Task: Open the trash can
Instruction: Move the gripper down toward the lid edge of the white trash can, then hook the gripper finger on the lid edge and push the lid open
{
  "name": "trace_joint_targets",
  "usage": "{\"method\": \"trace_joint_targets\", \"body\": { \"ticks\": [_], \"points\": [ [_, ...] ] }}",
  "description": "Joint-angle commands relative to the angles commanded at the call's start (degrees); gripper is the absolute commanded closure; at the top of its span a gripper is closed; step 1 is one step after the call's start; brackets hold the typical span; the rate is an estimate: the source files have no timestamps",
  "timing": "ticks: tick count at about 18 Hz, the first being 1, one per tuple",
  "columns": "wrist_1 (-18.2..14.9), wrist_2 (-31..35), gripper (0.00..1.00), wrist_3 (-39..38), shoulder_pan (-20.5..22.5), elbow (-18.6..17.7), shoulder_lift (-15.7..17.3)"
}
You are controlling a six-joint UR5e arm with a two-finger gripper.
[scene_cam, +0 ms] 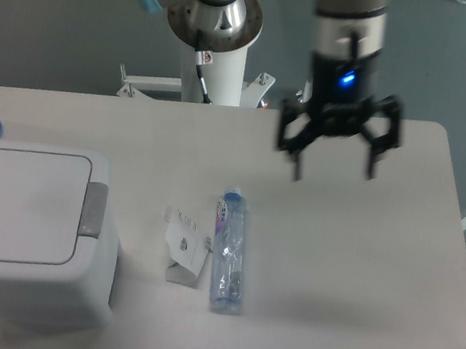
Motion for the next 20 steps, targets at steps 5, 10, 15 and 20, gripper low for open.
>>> {"method": "trace_joint_targets", "body": {
  "ticks": [5, 10, 15, 20],
  "points": [
    [0.0, -9.85, 0.0, -5.29, -2.2, -0.17, -1.85],
    [0.09, -11.98, 0.0, -8.63, -4.13, -0.35, -1.94],
    [0.09, -11.63, 0.0, -8.46, -6.68, -0.7, -2.03],
    [0.09, -11.62, 0.0, -8.72, -7.73, -1.23, -2.47]
  ]
}}
